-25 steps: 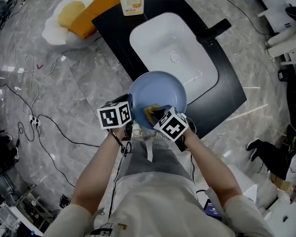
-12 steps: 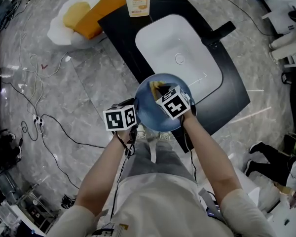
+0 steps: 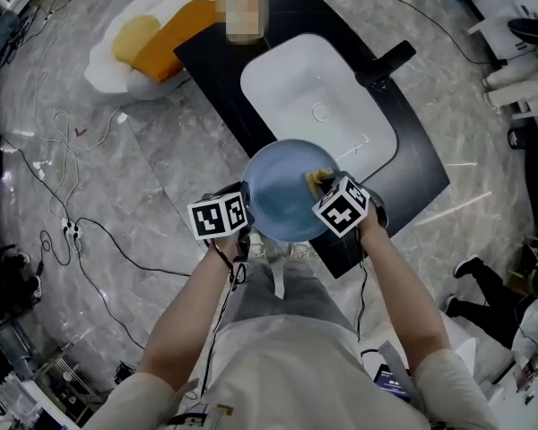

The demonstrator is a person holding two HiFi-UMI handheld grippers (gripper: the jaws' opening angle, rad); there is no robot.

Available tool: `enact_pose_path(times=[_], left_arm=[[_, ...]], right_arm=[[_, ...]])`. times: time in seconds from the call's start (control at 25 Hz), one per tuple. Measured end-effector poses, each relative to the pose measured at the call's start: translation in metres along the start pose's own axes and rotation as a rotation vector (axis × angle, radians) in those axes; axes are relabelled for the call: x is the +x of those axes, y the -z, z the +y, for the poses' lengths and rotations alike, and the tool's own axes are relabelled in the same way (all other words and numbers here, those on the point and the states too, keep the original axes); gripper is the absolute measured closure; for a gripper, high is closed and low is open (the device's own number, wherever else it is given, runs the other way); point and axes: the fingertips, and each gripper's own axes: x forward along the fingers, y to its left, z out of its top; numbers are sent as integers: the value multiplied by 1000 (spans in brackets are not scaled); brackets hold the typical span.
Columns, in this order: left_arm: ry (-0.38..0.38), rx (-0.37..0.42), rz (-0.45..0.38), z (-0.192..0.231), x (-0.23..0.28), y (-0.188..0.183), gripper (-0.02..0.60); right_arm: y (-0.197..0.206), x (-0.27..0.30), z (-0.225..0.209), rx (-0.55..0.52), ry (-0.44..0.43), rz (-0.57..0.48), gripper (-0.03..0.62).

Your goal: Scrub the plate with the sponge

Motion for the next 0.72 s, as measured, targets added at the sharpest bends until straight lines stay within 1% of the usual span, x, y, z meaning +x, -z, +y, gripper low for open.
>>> enact_pose_path(times=[0.16,0.28,0.36,0.44,0.56,0.72], left_arm=[[-2,24,8,-2,0,1,554],[5,31,13,-3,-2,3,554],[5,36,17,-2,-4,6,554],[8,34,21,0,-6,9,554],[22,14,32,1,-7,13,554],[33,12,45,0,-10,19,554]], right_arm=[[11,-5,54,-65,-132,9,549],[4,-4,97,-104,-213,-9,549],[-9,-1,121,-90,-268,-44,548],[-25,3,134,-66,-308,-83,549],[-50,11,133,-48,-321,-135,549],[-80,20,114,-70,-264,-159,548]])
